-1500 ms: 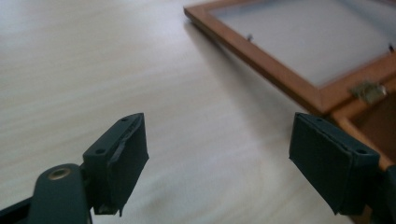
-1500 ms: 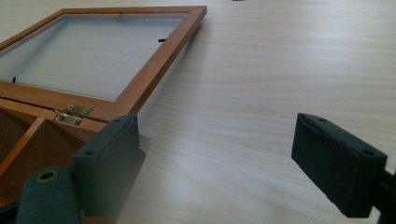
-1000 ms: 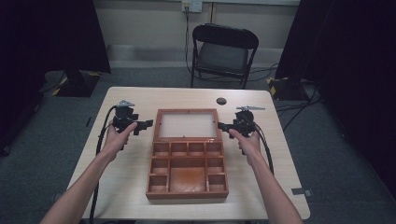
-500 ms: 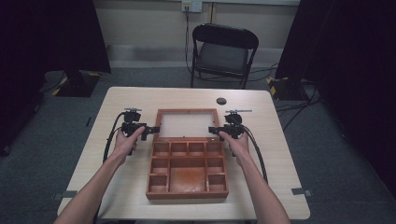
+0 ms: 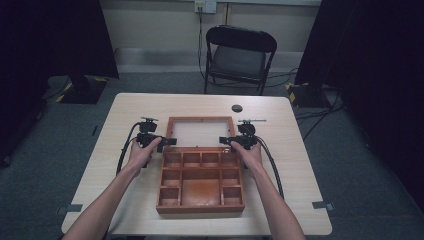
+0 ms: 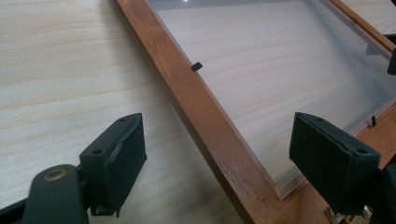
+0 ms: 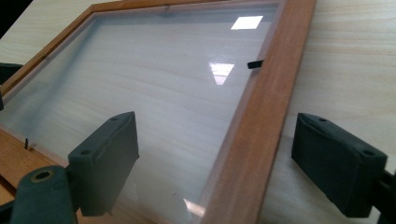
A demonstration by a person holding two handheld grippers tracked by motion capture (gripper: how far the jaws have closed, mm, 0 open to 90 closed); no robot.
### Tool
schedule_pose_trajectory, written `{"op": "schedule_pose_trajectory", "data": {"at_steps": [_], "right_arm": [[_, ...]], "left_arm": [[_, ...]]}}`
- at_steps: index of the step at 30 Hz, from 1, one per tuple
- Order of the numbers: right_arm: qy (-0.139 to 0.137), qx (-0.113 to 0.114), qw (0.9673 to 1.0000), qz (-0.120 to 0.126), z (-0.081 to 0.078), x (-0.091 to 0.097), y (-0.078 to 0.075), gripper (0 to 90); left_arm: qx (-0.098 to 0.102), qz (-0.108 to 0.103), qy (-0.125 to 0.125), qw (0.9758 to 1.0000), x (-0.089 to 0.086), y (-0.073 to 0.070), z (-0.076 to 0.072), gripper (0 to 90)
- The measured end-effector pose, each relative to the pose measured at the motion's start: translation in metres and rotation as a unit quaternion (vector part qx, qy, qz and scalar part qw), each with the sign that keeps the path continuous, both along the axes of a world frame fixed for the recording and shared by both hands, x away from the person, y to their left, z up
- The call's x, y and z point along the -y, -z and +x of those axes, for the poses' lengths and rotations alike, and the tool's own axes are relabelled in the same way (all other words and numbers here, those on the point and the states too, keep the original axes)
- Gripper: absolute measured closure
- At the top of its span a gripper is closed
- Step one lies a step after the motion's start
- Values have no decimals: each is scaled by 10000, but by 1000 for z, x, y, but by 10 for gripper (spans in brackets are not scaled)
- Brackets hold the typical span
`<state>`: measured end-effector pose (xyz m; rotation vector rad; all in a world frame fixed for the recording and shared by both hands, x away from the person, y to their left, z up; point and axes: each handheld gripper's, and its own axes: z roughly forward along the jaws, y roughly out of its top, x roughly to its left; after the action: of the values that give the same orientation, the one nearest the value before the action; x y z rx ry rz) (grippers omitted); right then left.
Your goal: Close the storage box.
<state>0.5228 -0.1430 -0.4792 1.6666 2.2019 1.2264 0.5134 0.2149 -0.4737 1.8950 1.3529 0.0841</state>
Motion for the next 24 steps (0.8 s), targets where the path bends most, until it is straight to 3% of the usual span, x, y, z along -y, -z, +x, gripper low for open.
{"op": "schedule_pose_trajectory", "data": {"at_steps": [3,10,18,22,24], "right_arm": [[-95,2,10000,-8,0,-4,0,137],[-135,-230,9992,302,4,0,4,141],[-245,-228,9988,349,5,0,5,152],[-228,-229,9989,337,3,0,4,153],[-223,-229,9989,329,3,0,4,153]], "left_arm": [[-35,-63,0,10000,3,1,0,180],[-76,-248,155,9995,10,5,1,162],[-100,-233,143,9996,12,5,1,153],[-219,-555,172,9981,6,12,3,136],[-215,-567,186,9980,6,12,3,136]]}}
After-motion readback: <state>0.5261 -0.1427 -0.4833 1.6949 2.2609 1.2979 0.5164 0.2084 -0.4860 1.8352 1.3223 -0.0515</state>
